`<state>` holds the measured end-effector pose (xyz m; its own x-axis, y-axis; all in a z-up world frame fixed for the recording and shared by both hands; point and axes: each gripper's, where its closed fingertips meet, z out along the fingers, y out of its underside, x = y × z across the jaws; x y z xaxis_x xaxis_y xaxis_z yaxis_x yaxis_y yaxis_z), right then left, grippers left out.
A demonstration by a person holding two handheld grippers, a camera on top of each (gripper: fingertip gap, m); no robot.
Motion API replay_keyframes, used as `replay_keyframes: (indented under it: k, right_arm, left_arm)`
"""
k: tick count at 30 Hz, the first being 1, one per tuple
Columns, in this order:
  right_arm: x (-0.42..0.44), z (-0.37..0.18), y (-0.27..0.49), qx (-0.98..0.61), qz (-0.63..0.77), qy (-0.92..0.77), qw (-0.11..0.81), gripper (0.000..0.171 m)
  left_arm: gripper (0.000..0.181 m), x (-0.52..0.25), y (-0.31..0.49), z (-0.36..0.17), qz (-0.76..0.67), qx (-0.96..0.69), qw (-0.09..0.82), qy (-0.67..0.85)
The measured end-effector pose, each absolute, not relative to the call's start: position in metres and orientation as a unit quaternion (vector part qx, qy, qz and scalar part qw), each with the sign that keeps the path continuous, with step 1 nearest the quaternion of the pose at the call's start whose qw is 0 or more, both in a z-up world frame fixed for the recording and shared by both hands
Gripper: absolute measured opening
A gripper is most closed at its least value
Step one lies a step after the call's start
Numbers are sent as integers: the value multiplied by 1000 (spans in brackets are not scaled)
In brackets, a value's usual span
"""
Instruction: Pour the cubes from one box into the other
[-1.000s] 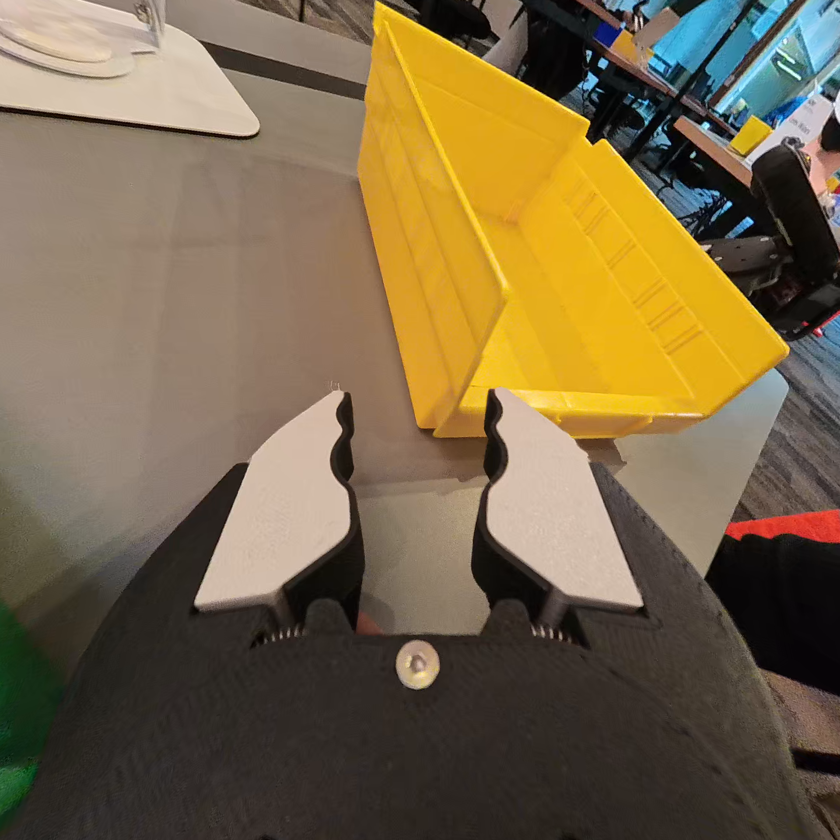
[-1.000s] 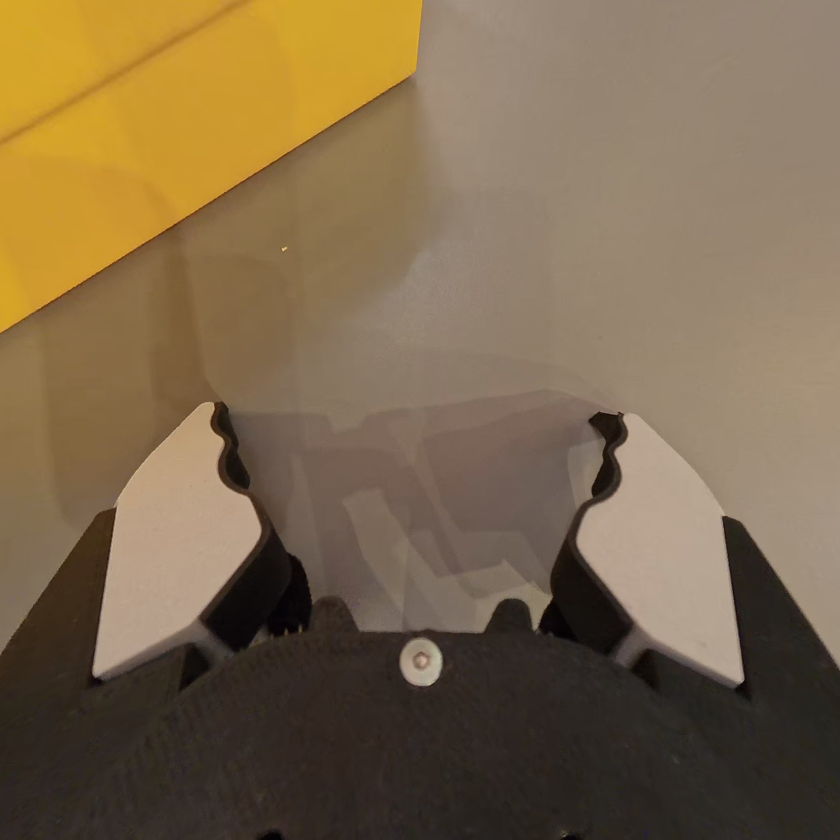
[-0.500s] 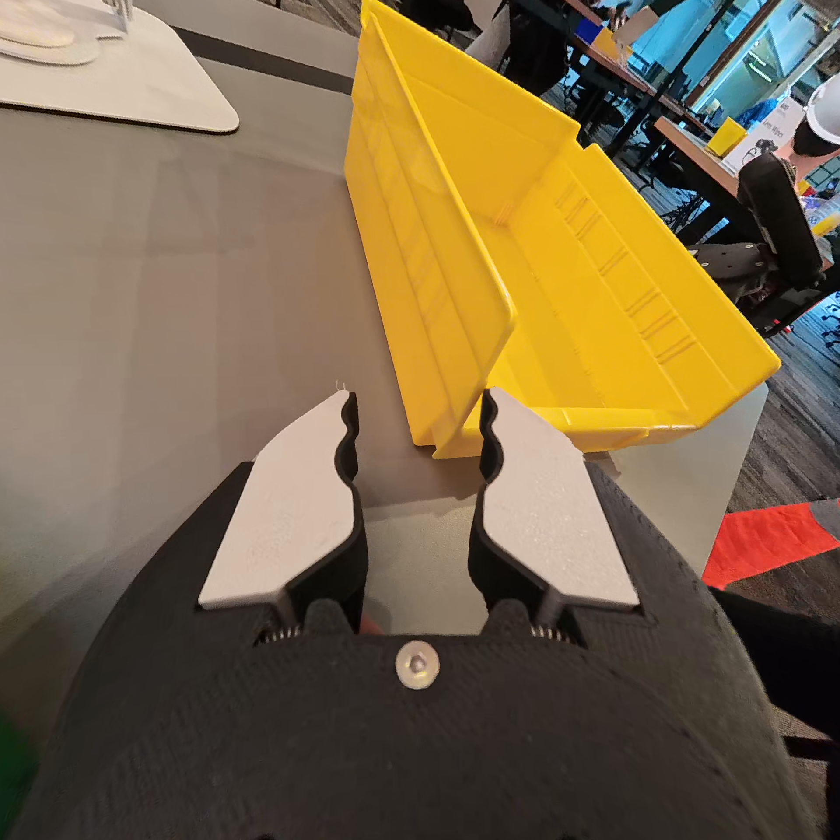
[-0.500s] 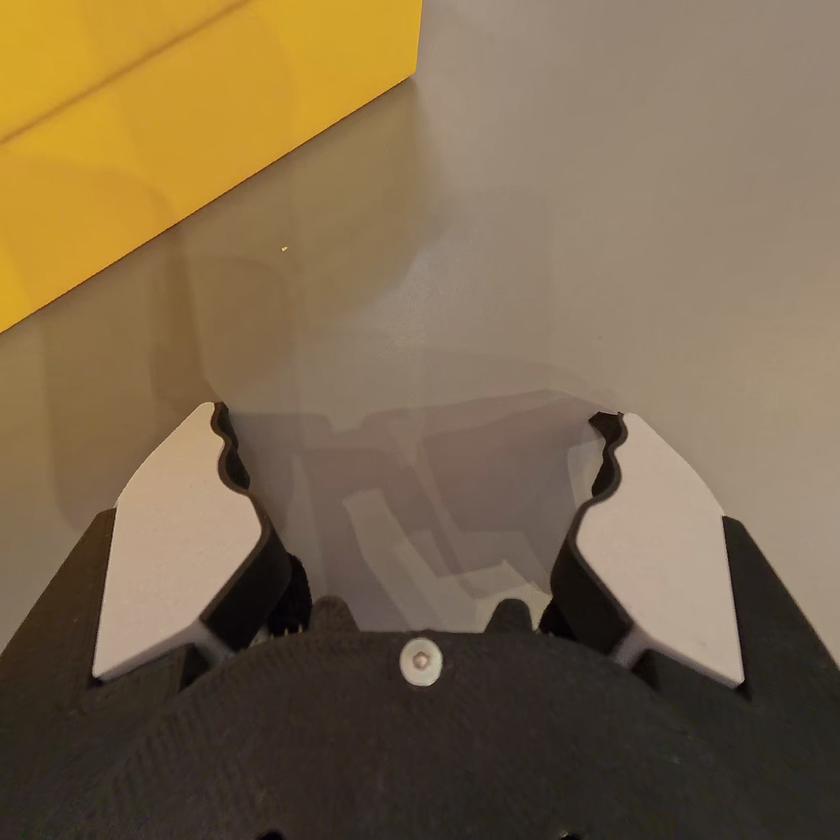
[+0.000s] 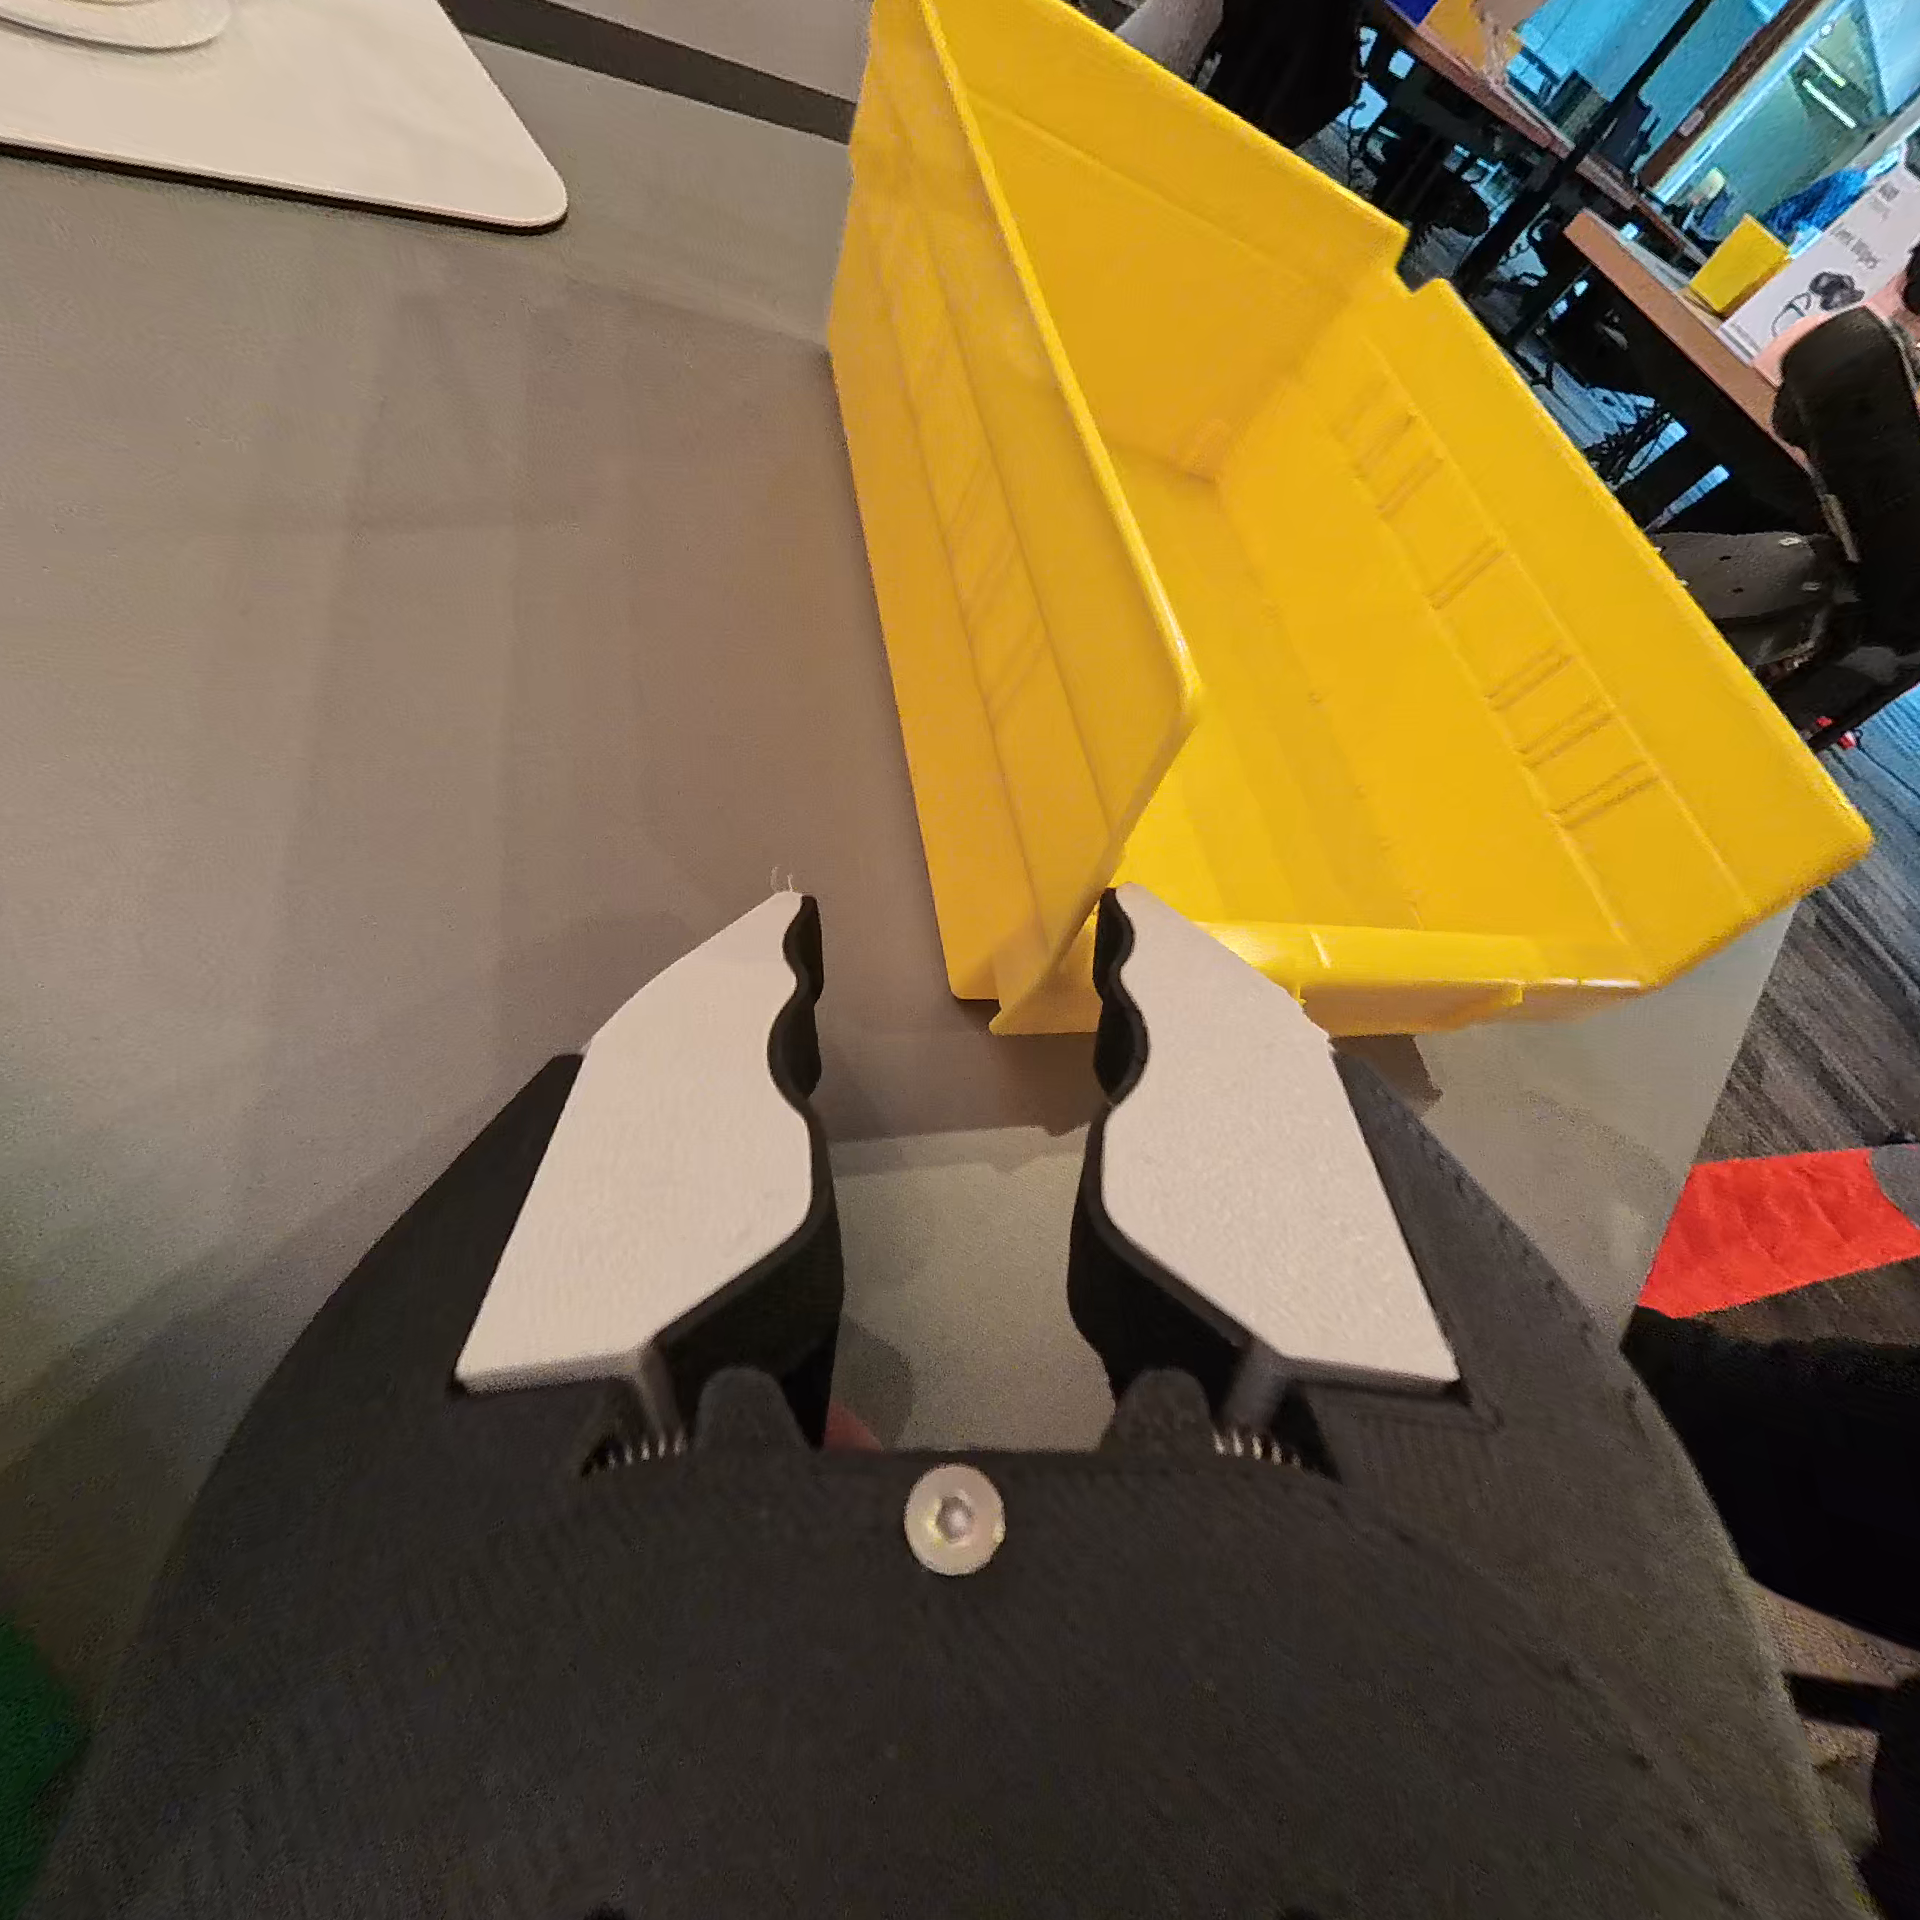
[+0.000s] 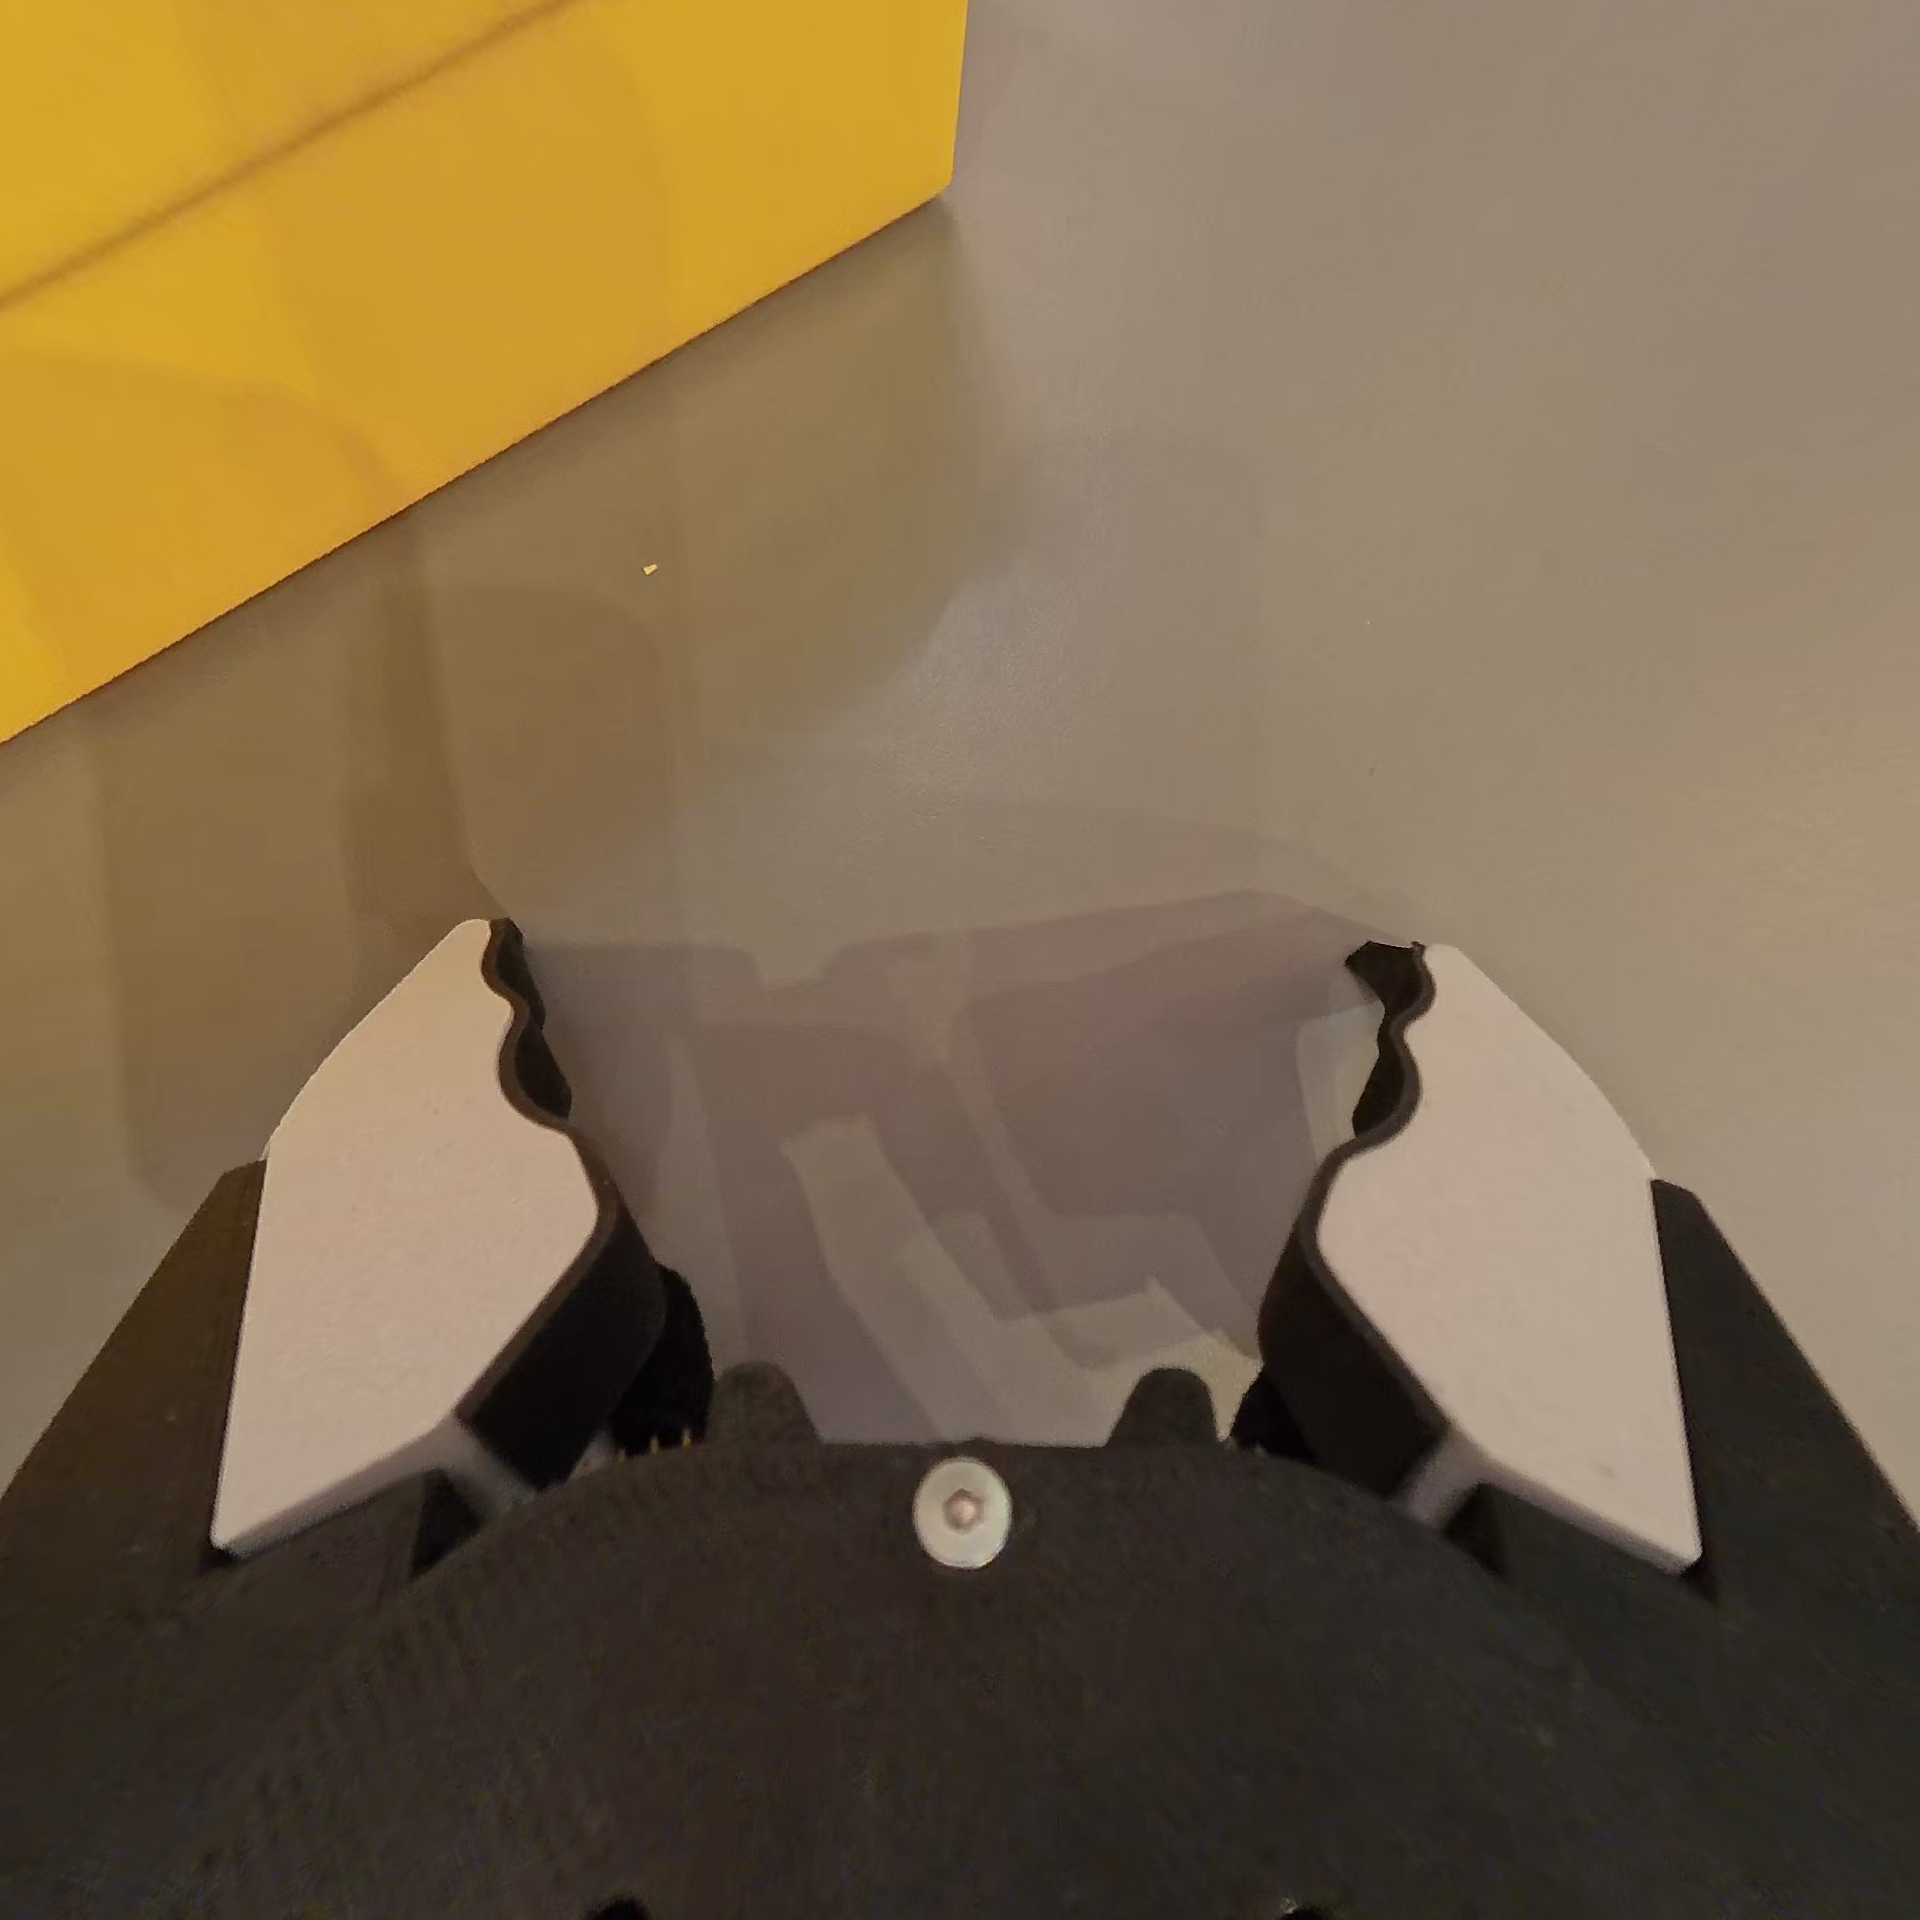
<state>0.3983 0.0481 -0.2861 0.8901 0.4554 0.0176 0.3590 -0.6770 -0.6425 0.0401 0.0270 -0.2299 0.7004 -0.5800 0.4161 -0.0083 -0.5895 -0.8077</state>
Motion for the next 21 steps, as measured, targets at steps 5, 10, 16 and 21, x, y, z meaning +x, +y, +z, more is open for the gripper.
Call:
replay_keyframes:
  k: [5,10,16,21]
  right_arm:
    - [398,-286,48,-913,72,-223,334,142]
    - [398,-286,48,-913,72,-223,334,142]
    - [398,-286,48,-913,72,-223,334,142]
    - [398,-286,48,-913,72,-223,334,142]
  left_arm:
    - [50,35,33,-234,-322,-836,418,153]
    - [62,31,38,-237,-298,-847,422,130]
    - [76,25,43,-240,-261,-859,430,100]
    - [83,24,46,-242,-248,-864,429,89]
